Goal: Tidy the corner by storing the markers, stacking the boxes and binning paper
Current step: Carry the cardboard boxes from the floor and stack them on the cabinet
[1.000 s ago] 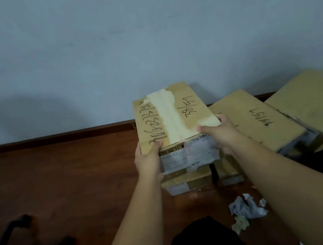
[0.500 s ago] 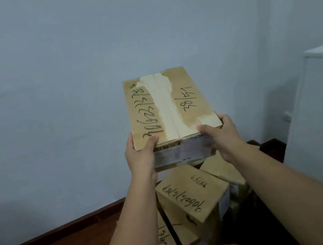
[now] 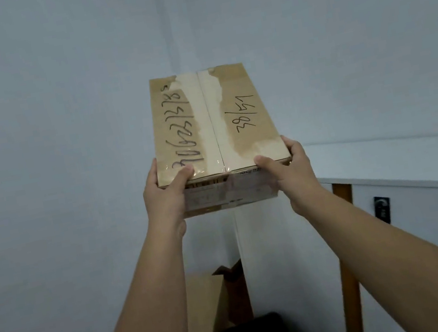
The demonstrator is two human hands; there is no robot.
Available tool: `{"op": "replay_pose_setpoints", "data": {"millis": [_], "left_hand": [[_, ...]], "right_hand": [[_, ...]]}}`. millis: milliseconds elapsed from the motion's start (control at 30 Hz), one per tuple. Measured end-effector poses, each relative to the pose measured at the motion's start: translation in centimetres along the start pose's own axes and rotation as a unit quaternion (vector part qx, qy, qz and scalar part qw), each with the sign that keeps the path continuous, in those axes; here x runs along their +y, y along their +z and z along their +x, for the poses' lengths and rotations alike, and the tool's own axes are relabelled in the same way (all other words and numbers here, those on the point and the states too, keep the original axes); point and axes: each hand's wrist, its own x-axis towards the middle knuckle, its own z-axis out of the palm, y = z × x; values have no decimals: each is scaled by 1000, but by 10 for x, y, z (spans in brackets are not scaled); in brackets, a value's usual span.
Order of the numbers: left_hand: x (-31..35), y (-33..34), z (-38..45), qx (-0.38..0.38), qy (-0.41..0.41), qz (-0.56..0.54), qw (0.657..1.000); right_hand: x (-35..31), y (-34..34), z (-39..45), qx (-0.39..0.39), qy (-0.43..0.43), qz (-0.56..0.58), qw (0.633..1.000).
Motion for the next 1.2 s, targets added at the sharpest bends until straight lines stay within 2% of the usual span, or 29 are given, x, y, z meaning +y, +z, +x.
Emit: {"op": "replay_pose_setpoints", "data": {"millis": [167,300,500,600,733,933,1067,1200], "left_hand": [[-2,95,-18,-90,-50,-40,994],[-8,166,-42,-178,-113,-26,977],[-35,251,-77,-316,-157,20,936],[-45,290,-96,-363,-93,75,924],[-50,341,-113,-406,11,165,899],[-69,394,-114,-424,20,171,889],[-81,425,-109,-416,17,192,889],[-95,454,-95,-404,91,286,864]], "right_hand": [[-41,-87,0,86,-41,-78,992],[-75,-159,-5,142,-54,-160,975],[-117,-255,-23,177,-72,-379,906],[-123,-293,-31,181,-19,-452,873],[-131,-333,-33,260,-21,-492,831],[-123,-369,-18,300,-30,-530,793],[-117,-387,5,313,-31,-537,783],[-110,-407,31,313,-22,-547,776]]}}
